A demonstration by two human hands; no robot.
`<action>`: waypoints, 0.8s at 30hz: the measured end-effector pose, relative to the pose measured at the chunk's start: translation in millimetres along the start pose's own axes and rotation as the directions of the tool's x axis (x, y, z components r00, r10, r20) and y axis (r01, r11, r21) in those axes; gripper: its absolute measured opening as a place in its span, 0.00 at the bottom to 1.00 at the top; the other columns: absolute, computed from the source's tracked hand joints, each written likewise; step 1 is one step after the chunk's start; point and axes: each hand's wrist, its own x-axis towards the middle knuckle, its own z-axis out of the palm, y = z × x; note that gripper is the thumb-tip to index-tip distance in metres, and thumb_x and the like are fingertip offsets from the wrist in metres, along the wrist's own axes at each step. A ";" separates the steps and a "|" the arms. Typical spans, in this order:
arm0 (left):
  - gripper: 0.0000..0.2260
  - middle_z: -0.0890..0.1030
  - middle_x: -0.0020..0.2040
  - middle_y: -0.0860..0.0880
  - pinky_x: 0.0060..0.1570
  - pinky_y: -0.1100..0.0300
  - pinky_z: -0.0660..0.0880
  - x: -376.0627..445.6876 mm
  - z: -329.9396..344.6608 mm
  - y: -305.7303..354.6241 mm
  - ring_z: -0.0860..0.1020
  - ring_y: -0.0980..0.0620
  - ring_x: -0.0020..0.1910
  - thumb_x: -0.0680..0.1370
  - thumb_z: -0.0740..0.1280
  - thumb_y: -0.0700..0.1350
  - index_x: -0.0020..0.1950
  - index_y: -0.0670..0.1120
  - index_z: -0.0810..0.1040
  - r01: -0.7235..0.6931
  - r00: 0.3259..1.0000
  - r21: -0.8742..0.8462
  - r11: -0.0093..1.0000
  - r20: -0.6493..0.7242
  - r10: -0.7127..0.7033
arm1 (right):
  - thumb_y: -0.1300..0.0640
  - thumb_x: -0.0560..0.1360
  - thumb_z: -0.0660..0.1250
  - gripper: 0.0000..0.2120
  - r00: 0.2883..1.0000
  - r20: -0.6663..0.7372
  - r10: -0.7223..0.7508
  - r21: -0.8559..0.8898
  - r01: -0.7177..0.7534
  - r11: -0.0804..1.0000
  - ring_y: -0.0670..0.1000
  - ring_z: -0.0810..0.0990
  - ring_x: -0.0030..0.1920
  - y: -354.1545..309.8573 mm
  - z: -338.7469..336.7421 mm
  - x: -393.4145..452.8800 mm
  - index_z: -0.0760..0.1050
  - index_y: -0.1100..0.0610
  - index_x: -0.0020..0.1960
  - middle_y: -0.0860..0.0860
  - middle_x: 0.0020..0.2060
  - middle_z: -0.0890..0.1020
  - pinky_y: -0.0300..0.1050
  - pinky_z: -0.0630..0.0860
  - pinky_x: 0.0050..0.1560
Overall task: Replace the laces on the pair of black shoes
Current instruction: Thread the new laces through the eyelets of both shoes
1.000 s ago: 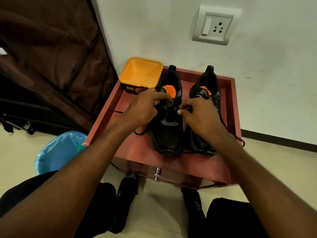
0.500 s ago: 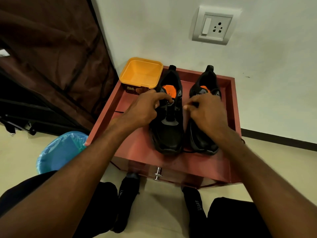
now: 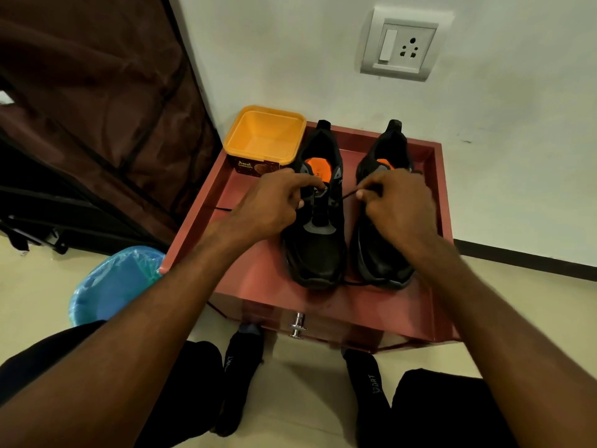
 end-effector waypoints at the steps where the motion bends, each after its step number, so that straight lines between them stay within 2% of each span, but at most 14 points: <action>1: 0.25 0.76 0.47 0.51 0.52 0.50 0.80 -0.6 -1.2 0.1 0.77 0.52 0.47 0.78 0.65 0.29 0.69 0.52 0.81 -0.003 1.000 -0.008 1.000 0.000 0.003 | 0.55 0.79 0.71 0.07 0.996 -0.081 0.037 -0.018 -0.039 0.999 0.52 0.84 0.51 3.5 -5.9 1.7 0.86 0.50 0.55 0.49 0.52 0.87 0.46 0.79 0.53; 3: 0.24 0.76 0.46 0.52 0.52 0.50 0.80 -0.8 -2.1 0.8 0.77 0.53 0.47 0.77 0.66 0.29 0.68 0.52 0.81 -0.006 1.000 -0.030 1.000 0.001 0.006 | 0.57 0.79 0.70 0.09 0.988 -0.148 0.050 -0.049 -0.058 0.997 0.54 0.84 0.55 5.4 -11.7 2.7 0.85 0.51 0.58 0.50 0.56 0.85 0.47 0.77 0.55; 5: 0.24 0.77 0.44 0.52 0.49 0.51 0.81 -0.9 -2.0 1.5 0.77 0.55 0.43 0.76 0.71 0.32 0.68 0.52 0.81 -0.006 1.000 -0.044 0.999 0.007 0.007 | 0.59 0.79 0.70 0.13 0.996 -0.089 -0.028 -0.041 0.025 0.999 0.53 0.82 0.58 1.4 -6.0 1.0 0.83 0.54 0.62 0.52 0.60 0.83 0.46 0.77 0.57; 7: 0.25 0.78 0.39 0.52 0.45 0.55 0.80 -1.9 0.1 1.6 0.76 0.58 0.37 0.75 0.73 0.33 0.69 0.52 0.80 -0.017 1.000 -0.043 0.999 0.009 0.017 | 0.58 0.78 0.71 0.12 0.996 0.011 -0.093 -0.010 0.093 0.996 0.54 0.83 0.55 -6.2 2.7 -1.9 0.83 0.55 0.61 0.53 0.56 0.84 0.51 0.81 0.57; 10: 0.25 0.76 0.35 0.54 0.40 0.56 0.79 -4.0 2.2 2.3 0.76 0.60 0.33 0.75 0.71 0.31 0.68 0.51 0.80 -0.031 0.999 -0.019 0.999 -0.018 0.031 | 0.55 0.79 0.71 0.10 0.993 0.086 -0.084 0.014 0.083 0.996 0.51 0.84 0.54 -10.1 8.9 -3.5 0.84 0.49 0.60 0.48 0.54 0.87 0.53 0.82 0.56; 15: 0.25 0.75 0.35 0.45 0.35 0.50 0.76 -7.1 -3.4 0.9 0.74 0.49 0.33 0.73 0.66 0.30 0.64 0.53 0.74 -0.042 0.998 -0.043 0.998 -0.040 0.040 | 0.58 0.79 0.70 0.09 0.995 0.097 -0.024 -0.010 0.025 1.000 0.49 0.85 0.50 -1.5 8.2 -0.1 0.87 0.48 0.54 0.46 0.50 0.88 0.47 0.81 0.51; 18: 0.22 0.74 0.34 0.44 0.38 0.45 0.78 -8.4 -6.0 -0.1 0.73 0.45 0.32 0.72 0.65 0.30 0.60 0.51 0.70 -0.005 1.000 -0.069 0.998 -0.016 0.004 | 0.59 0.79 0.70 0.09 0.994 0.106 -0.010 -0.022 0.012 1.000 0.50 0.85 0.50 -2.3 6.1 -0.2 0.87 0.48 0.54 0.47 0.49 0.88 0.47 0.81 0.49; 20: 0.20 0.73 0.35 0.46 0.38 0.44 0.76 -7.8 -5.7 0.4 0.72 0.48 0.32 0.72 0.65 0.29 0.59 0.48 0.69 0.047 0.999 -0.081 0.996 0.002 -0.047 | 0.58 0.79 0.70 0.09 0.994 0.109 -0.007 -0.036 0.011 0.999 0.51 0.85 0.50 -3.7 4.8 -1.4 0.87 0.49 0.55 0.47 0.50 0.88 0.45 0.79 0.48; 24: 0.19 0.76 0.36 0.49 0.36 0.49 0.74 -6.6 -7.4 1.4 0.74 0.53 0.32 0.73 0.67 0.31 0.58 0.48 0.69 0.124 0.992 -0.048 0.991 0.016 -0.123 | 0.53 0.78 0.73 0.08 0.988 0.156 -0.015 -0.077 0.027 0.997 0.51 0.84 0.49 -7.1 -2.1 -0.9 0.85 0.48 0.56 0.48 0.47 0.87 0.48 0.81 0.47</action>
